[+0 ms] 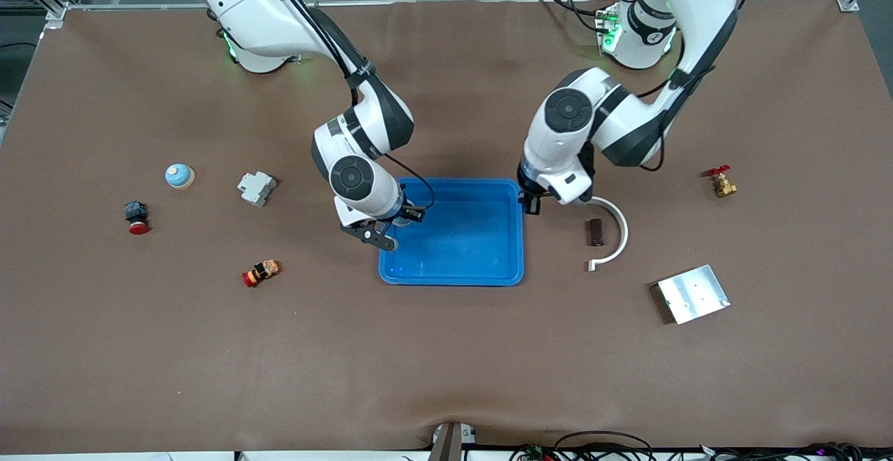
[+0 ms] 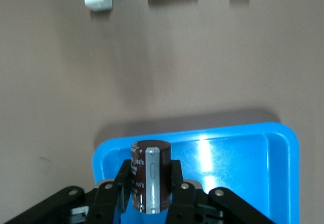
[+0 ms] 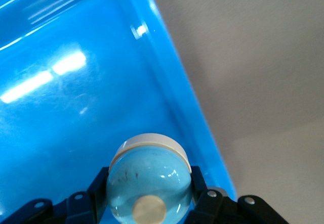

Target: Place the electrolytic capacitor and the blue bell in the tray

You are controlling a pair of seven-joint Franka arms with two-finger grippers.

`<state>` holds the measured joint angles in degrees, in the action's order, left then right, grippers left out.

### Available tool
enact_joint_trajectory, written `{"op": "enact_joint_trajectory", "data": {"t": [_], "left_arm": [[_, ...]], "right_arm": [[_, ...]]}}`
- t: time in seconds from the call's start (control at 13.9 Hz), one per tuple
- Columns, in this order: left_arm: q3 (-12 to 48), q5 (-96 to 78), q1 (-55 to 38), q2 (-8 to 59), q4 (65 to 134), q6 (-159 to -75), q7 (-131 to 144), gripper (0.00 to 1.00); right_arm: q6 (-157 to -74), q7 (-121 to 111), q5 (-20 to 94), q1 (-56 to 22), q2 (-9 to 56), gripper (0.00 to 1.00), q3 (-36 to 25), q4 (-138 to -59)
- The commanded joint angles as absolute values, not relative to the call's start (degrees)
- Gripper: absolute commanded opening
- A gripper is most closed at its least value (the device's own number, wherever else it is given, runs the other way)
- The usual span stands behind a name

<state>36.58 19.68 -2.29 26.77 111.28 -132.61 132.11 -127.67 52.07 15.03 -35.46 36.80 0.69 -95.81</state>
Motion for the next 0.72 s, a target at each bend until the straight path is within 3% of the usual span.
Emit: {"op": "enact_joint_trajectory", "data": {"t": [0.0, 0.07, 0.29, 0.65], "left_arm": [[36.7, 24.2, -3.9, 32.9, 105.7, -132.5, 138.5, 0.0], [36.7, 24.6, -4.8, 34.4, 104.5, -132.5, 139.8, 0.0], [36.0, 25.6, -7.5, 37.2, 102.8, -132.6, 142.1, 0.0], [35.1, 28.7, -9.9, 40.4, 101.0, -133.5, 146.2, 0.0]], "right_arm": [[-128.2, 53.0, 17.3, -36.9, 37.3, 0.37, -0.1, -95.2], [-128.2, 53.0, 17.3, -37.7, 37.3, 0.46, -0.1, -95.3], [-128.8, 53.0, 17.4, -38.3, 38.5, 1.0, -0.1, -95.3], [-128.3, 52.2, 16.6, -38.1, 38.0, 1.0, -0.3, -95.2]]}}
